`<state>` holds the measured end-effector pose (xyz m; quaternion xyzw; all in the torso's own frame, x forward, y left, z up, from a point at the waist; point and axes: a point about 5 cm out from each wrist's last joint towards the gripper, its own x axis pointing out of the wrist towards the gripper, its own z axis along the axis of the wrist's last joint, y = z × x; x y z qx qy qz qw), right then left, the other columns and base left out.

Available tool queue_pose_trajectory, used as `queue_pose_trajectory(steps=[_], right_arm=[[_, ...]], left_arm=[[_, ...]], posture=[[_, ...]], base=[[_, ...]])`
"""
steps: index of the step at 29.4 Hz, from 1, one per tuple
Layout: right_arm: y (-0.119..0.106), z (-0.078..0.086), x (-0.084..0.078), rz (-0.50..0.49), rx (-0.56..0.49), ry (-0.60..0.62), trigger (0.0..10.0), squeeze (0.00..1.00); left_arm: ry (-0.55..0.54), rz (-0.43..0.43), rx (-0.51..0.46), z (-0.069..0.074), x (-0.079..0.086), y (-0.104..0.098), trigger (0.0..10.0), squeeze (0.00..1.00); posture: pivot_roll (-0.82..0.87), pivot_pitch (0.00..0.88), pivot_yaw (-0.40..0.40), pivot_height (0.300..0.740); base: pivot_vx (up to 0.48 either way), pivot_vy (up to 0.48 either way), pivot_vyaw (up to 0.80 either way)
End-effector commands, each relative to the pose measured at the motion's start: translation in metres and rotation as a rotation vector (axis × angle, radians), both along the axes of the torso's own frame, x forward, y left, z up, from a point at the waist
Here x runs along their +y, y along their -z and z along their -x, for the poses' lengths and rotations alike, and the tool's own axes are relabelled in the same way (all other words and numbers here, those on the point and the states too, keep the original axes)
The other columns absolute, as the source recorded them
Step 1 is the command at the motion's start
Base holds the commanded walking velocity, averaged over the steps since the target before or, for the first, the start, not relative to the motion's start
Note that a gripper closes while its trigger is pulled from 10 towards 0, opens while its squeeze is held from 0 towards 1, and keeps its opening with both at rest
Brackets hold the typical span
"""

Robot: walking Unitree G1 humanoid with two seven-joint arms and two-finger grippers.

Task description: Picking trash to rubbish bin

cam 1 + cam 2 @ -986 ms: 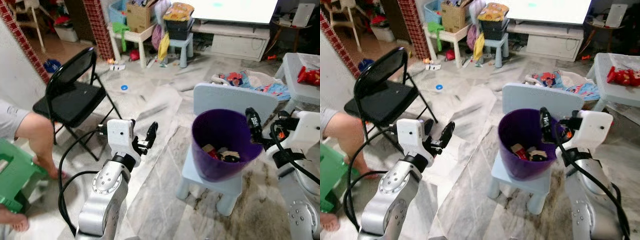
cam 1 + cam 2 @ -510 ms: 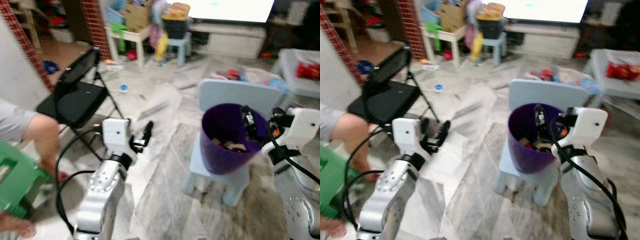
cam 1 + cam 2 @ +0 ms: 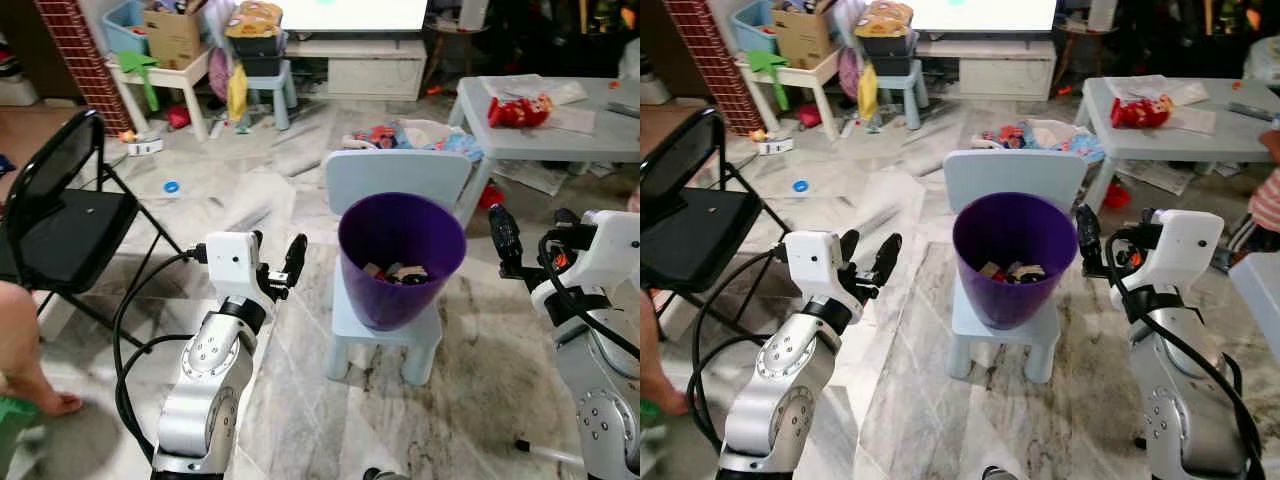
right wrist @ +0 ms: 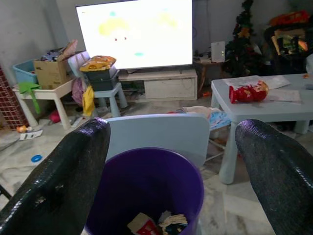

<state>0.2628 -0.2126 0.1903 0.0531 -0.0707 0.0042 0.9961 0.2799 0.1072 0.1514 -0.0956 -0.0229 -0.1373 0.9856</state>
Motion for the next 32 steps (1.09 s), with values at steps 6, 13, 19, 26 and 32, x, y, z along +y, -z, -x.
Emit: queue_pose_trajectory(steps=[6, 13, 19, 26, 32], right_arm=[[-0.0032, -0.0003, -0.0027, 0.019, -0.003, 0.005, 10.0, 0.0], [-0.0027, 0.0003, -0.0026, 0.022, 0.0, 0.003, 10.0, 0.0], [-0.0026, 0.0005, -0.0021, 0.024, 0.001, 0.002, 10.0, 0.0], [-0.0024, 0.0009, -0.0022, 0.026, 0.003, 0.004, 10.0, 0.0], [-0.0024, 0.001, -0.0023, 0.027, 0.002, 0.004, 10.0, 0.0]], left_arm=[[-0.018, 0.009, -0.004, -0.0029, 0.0047, 0.0001, 10.0, 0.0], [-0.016, 0.013, -0.002, -0.0027, 0.0041, 0.0011, 10.0, 0.0], [-0.017, 0.013, 0.001, -0.0025, 0.0042, 0.0018, 10.0, 0.0], [-0.013, 0.013, 0.002, -0.0024, 0.003, 0.002, 10.0, 0.0], [-0.012, 0.013, 0.001, -0.0026, 0.0027, 0.0021, 10.0, 0.0]], posture=[[-0.06, 0.073, 0.001, 0.74], [-0.06, 0.075, 0.001, 0.74], [-0.06, 0.078, 0.001, 0.74], [-0.06, 0.079, 0.002, 0.74], [-0.06, 0.08, 0.002, 0.74]], base=[[0.134, 0.0, -0.8], [0.118, 0.0, -0.8], [0.0, 0.0, -0.8], [0.0, 0.0, -0.8], [0.0, 0.0, -0.8]])
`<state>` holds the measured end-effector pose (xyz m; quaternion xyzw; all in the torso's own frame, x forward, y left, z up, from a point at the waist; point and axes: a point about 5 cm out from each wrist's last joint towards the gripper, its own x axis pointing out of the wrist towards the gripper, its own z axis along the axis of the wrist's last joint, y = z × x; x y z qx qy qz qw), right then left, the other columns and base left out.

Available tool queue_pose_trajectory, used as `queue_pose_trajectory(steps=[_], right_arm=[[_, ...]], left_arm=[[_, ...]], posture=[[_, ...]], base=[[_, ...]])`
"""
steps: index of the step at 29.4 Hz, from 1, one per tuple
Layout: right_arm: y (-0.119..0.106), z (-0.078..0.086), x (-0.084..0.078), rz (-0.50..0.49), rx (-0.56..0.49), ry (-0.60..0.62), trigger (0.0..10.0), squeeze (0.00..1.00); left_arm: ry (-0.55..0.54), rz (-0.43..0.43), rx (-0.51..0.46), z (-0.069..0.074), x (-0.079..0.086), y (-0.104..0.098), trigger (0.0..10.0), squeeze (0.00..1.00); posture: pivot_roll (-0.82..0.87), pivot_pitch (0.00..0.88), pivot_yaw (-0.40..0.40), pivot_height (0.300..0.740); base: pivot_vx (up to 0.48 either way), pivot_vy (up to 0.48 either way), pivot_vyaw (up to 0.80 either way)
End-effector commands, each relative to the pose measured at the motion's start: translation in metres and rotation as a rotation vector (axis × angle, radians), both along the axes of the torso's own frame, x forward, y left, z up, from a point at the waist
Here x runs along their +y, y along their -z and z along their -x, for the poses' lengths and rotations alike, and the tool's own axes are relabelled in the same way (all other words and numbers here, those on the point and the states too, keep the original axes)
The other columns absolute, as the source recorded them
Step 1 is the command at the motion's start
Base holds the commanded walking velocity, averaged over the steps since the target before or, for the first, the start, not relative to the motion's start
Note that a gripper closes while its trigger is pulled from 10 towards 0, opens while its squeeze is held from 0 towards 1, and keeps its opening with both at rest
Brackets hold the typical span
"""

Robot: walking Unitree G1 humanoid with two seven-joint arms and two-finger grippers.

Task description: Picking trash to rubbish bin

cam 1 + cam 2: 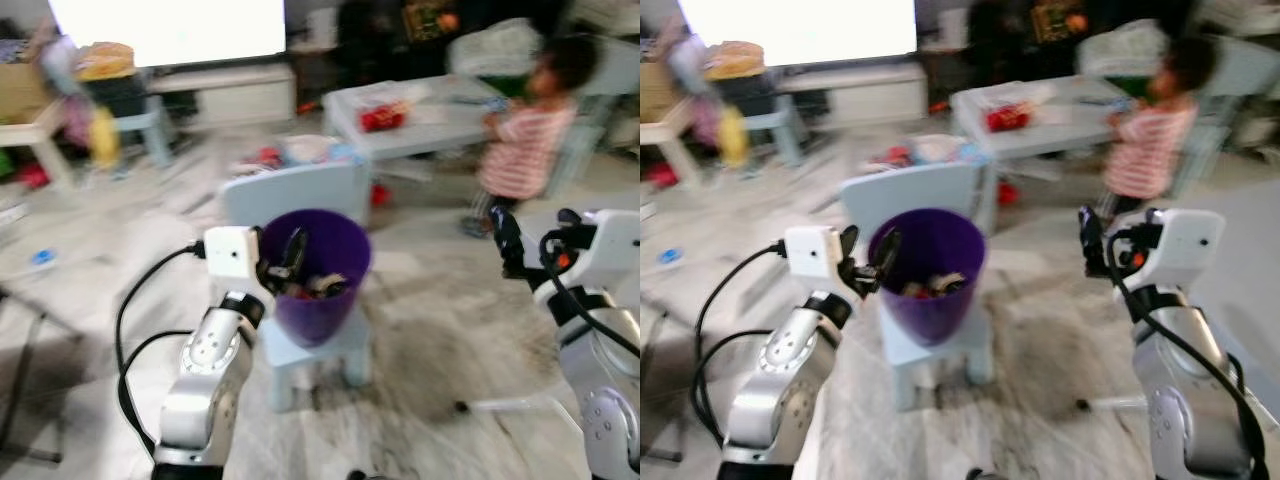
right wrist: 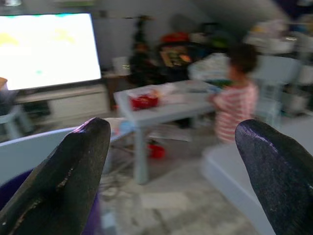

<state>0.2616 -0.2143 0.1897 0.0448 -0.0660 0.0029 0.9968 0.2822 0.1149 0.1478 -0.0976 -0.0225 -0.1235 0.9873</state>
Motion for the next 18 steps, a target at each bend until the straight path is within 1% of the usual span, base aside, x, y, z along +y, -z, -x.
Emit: queue_pose_trajectory(steps=[1, 10, 18], right_arm=[[-0.0031, -0.0004, -0.0006, 0.012, -0.008, 0.0, 10.0, 0.0], [-0.0042, -0.001, -0.001, 0.013, -0.012, -0.002, 10.0, 0.0], [-0.0047, -0.0023, 0.0001, 0.014, -0.017, -0.009, 10.0, 0.0]], left_arm=[[0.015, 0.011, -0.004, -0.0003, -0.0051, -0.0016, 10.0, 0.0], [0.019, 0.014, -0.004, -0.0004, -0.0065, -0.0014, 10.0, 0.0], [0.02, 0.017, -0.011, -0.002, -0.0039, -0.0026, 10.0, 0.0]], posture=[[-0.06, 0.08, 0.001, 0.74], [-0.06, 0.079, 0.0, 0.74], [-0.06, 0.072, 0.0, 0.74]], base=[[0.0, 0.0, -0.8], [0.0, 0.0, -0.8], [0.0, 0.0, -0.8]])
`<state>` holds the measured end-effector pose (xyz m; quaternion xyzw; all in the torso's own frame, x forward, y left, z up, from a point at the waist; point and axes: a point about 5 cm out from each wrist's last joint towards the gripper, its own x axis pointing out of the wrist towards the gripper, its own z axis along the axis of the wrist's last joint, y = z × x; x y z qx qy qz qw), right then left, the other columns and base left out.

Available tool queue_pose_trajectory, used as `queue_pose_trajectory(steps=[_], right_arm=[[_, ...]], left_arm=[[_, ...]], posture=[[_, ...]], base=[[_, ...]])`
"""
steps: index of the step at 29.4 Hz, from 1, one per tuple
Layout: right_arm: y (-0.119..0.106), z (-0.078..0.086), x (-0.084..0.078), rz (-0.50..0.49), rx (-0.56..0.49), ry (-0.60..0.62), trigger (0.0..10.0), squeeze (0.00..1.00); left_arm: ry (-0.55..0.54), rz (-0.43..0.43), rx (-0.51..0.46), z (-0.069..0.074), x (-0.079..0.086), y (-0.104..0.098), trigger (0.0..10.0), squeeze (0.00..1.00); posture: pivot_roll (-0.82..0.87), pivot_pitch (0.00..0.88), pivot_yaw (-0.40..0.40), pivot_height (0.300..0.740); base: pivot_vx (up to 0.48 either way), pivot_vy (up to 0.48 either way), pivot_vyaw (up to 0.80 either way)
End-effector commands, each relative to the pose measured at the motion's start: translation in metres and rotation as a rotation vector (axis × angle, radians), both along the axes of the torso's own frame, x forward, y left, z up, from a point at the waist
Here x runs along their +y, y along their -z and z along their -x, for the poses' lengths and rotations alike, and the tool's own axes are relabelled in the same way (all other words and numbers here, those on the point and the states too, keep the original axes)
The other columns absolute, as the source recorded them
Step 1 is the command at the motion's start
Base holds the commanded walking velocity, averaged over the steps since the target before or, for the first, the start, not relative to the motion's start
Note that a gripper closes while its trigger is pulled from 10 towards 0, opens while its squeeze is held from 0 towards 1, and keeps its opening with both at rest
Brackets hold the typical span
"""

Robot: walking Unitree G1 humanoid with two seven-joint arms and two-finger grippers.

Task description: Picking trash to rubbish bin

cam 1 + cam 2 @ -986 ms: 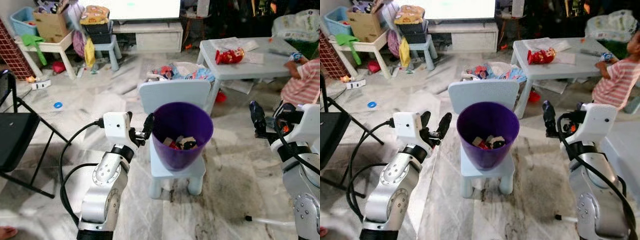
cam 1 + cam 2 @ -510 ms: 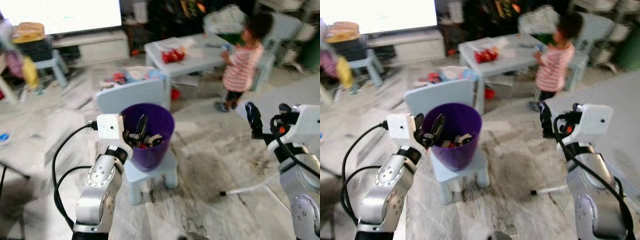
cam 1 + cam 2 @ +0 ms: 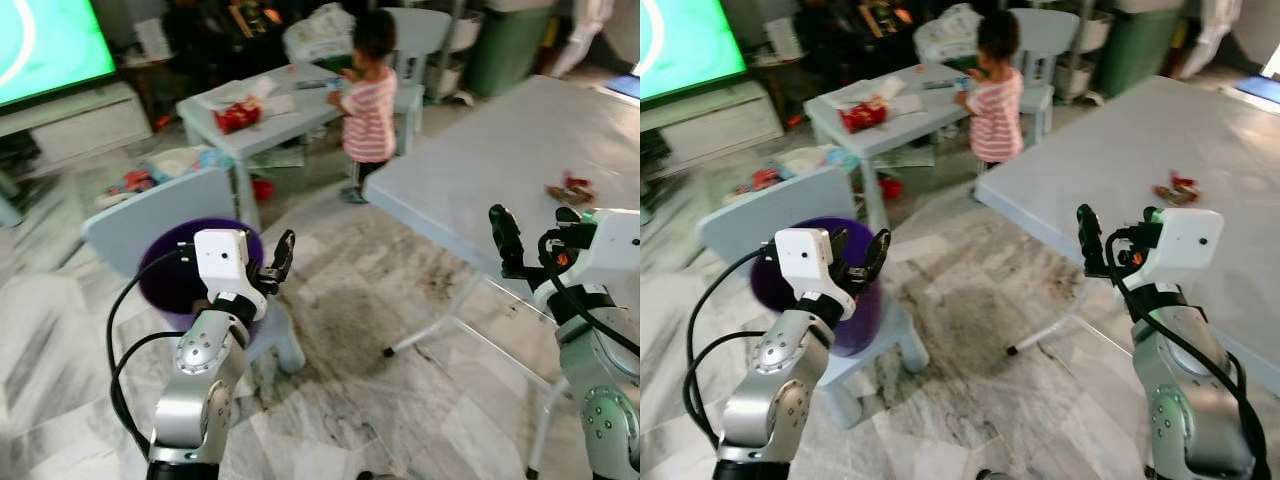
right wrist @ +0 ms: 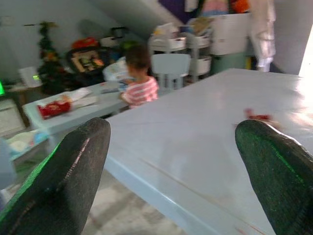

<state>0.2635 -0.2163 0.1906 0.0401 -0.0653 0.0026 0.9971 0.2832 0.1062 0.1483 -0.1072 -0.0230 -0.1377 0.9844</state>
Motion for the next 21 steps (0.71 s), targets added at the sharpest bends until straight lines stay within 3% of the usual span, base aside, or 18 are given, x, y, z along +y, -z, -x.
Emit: queue_pose_trajectory(steps=[1, 9, 13, 21], right_arm=[[-0.0039, -0.0005, 0.0022, 0.004, -0.018, -0.01, 10.0, 0.0], [-0.0042, -0.0001, 0.0027, 0.001, -0.022, -0.013, 10.0, 0.0], [-0.004, 0.0007, 0.0025, 0.001, -0.021, -0.011, 10.0, 0.0], [-0.0045, 0.0017, 0.0012, 0.004, -0.019, -0.01, 10.0, 0.0]], left_arm=[[-0.01, 0.002, -0.01, -0.0014, 0.0052, -0.0023, 10.0, 0.0], [-0.007, 0.015, -0.017, -0.0024, 0.0062, -0.0037, 10.0, 0.0], [-0.005, 0.022, -0.017, -0.0021, 0.0062, -0.0037, 10.0, 0.0], [-0.007, 0.038, -0.005, -0.0011, 0.006, -0.0021, 10.0, 0.0]], posture=[[-0.06, 0.072, 0.0, 0.74], [-0.06, 0.07, 0.002, 0.74], [-0.06, 0.073, 0.003, 0.74], [-0.07, 0.08, -0.001, 0.74]], base=[[0.0, 0.0, -0.8], [0.0, 0.0, -0.15], [0.259, 0.0, 0.0], [0.278, 0.345, 0.0]])
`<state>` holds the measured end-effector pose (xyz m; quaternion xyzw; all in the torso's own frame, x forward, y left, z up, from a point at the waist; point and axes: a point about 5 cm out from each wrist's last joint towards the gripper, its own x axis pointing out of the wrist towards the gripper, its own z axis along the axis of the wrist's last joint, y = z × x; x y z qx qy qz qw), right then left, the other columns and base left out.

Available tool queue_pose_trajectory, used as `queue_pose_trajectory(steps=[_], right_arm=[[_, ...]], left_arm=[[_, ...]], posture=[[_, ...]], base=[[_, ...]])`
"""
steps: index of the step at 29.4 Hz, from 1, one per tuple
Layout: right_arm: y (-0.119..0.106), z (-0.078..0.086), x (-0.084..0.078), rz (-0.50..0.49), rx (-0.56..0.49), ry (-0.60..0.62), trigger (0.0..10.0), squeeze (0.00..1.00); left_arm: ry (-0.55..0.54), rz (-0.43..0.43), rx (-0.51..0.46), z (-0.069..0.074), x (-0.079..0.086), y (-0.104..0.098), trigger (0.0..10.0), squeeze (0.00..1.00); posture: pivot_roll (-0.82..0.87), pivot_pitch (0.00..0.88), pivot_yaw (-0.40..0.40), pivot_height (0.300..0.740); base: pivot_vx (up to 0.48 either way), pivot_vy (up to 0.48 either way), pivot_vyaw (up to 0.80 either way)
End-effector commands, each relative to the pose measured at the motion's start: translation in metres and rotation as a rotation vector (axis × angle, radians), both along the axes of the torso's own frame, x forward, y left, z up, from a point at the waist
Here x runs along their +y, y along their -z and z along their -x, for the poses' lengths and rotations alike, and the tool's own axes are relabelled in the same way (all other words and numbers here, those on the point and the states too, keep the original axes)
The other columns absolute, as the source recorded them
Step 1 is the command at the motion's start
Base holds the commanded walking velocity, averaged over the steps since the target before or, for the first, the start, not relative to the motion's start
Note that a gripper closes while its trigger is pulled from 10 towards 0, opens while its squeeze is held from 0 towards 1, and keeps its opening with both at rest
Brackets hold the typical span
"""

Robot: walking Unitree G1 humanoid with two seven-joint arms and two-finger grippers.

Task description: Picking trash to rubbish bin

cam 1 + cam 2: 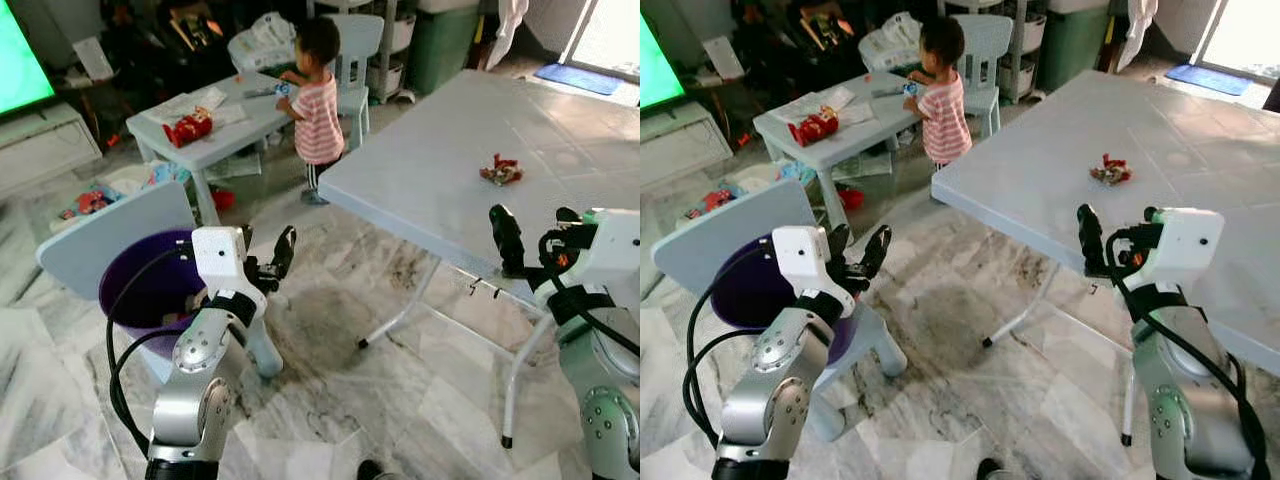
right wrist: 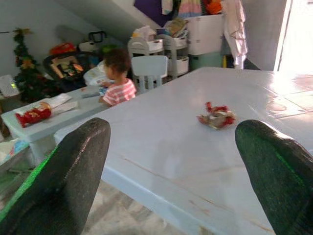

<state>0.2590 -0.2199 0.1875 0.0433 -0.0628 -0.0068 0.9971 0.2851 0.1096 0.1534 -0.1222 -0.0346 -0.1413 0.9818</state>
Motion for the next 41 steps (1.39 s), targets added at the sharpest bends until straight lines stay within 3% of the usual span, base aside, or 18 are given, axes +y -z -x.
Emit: queue_pose_trajectory(steps=[1, 9, 21, 32, 41], right_arm=[[-0.0076, -0.0028, 0.0048, 0.011, -0.025, -0.028, 10.0, 0.0], [-0.0076, -0.0021, 0.0044, 0.015, -0.022, -0.03, 10.0, 0.0], [-0.0059, -0.0043, 0.0037, 0.034, 0.002, -0.018, 10.0, 0.0], [-0.0056, -0.0043, 0.0043, 0.033, 0.002, -0.02, 10.0, 0.0], [-0.0059, -0.0035, 0.0045, 0.037, -0.001, -0.023, 10.0, 0.0]], left_arm=[[-0.012, 0.005, 0.015, 0.0007, 0.0025, 0.0029, 10.0, 0.0], [-0.022, 0.022, 0.016, 0.0012, 0.0031, 0.0035, 10.0, 0.0], [-0.018, 0.013, 0.024, 0.0014, 0.0011, 0.005, 10.0, 0.0], [-0.009, 0.014, 0.026, 0.0007, -0.002, 0.0043, 10.0, 0.0], [0.006, 0.027, 0.024, -0.0005, -0.0022, 0.0036, 10.0, 0.0]], posture=[[-0.07, 0.08, -0.001, 0.74], [-0.07, 0.081, -0.005, 0.74], [-0.07, 0.083, -0.009, 0.74], [-0.07, 0.085, -0.007, 0.74], [-0.07, 0.085, -0.006, 0.74]], base=[[0.277, 0.394, 0.0], [0.27, 0.389, 0.0], [0.0, 0.0, 0.0], [0.0, 0.0, -0.75], [0.186, -0.027, 0.0]])
